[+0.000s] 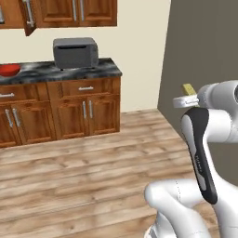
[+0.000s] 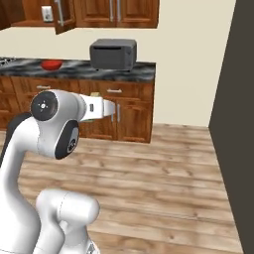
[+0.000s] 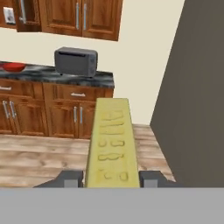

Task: Pick the egg and butter from the fridge and place them by the bowl for mixing.

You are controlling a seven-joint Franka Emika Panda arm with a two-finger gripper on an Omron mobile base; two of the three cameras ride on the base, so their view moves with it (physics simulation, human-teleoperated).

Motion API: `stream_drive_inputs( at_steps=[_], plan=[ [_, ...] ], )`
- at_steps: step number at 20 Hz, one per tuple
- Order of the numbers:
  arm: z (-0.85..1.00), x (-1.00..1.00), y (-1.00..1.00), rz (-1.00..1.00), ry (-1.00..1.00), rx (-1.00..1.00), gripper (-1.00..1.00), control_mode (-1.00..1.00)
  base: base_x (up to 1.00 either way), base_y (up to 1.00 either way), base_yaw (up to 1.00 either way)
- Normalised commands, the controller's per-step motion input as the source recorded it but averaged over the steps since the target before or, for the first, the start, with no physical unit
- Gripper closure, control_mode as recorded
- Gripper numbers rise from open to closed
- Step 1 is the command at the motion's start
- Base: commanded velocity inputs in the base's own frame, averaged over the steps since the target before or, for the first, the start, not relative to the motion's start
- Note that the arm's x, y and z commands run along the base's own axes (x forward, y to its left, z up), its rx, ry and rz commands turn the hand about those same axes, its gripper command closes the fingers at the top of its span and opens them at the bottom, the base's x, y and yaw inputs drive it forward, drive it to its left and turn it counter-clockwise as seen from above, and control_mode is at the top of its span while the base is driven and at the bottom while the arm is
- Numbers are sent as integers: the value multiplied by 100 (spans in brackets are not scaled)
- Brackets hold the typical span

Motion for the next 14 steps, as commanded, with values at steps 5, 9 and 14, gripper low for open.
stream_drive_inputs(
  at_steps=[5,9,14],
  plan=[
    [0,0,0,0,0,0,100,100,100,67,0],
    [0,0,0,0,0,0,100,100,100,100,0],
    [0,0,0,0,0,0,100,100,100,100,0]
  ],
)
